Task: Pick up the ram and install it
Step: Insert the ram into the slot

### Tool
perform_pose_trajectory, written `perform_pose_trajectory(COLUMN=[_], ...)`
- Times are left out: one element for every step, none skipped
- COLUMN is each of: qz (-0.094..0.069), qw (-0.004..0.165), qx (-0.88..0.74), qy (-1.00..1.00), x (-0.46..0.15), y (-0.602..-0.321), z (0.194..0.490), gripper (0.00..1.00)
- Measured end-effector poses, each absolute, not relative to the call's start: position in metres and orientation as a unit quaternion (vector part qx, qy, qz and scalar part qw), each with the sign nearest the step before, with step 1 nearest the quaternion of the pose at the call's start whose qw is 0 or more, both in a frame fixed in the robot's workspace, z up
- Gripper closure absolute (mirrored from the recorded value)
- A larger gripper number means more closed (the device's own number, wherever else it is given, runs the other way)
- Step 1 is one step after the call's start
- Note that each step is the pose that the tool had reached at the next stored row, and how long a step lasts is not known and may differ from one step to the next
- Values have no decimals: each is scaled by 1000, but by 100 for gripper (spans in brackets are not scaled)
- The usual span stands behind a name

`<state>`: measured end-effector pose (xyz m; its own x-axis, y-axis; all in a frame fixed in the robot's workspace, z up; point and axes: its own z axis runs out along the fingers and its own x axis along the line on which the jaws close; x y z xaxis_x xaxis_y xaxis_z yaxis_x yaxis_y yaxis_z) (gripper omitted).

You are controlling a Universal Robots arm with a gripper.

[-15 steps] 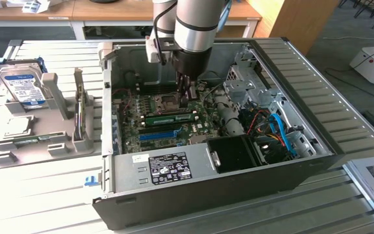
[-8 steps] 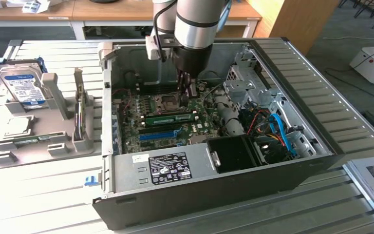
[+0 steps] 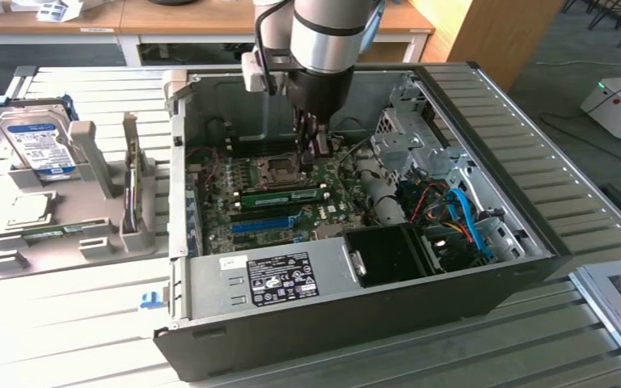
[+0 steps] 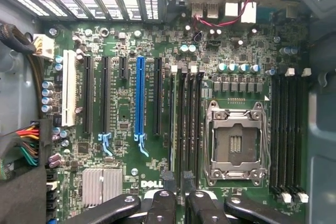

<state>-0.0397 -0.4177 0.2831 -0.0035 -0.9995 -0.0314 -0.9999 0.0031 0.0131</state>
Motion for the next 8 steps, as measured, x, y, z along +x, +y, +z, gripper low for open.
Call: perform_pose_trajectory(qz=[16, 16, 16, 16, 16, 16, 16, 16], qw=[7, 7, 7, 7, 7, 7, 7, 7], qx=[-706, -706, -706, -706, -706, -706, -706, -706], qy=[708, 708, 708, 708, 708, 708, 708, 708], x=[-40, -40, -40, -40, -40, -40, -40, -40], y=[-418, -418, -418, -418, -418, -418, -418, -418], z=[284, 286, 287, 288, 289, 290, 292, 293], gripper=[81, 81, 81, 81, 81, 81, 81, 81])
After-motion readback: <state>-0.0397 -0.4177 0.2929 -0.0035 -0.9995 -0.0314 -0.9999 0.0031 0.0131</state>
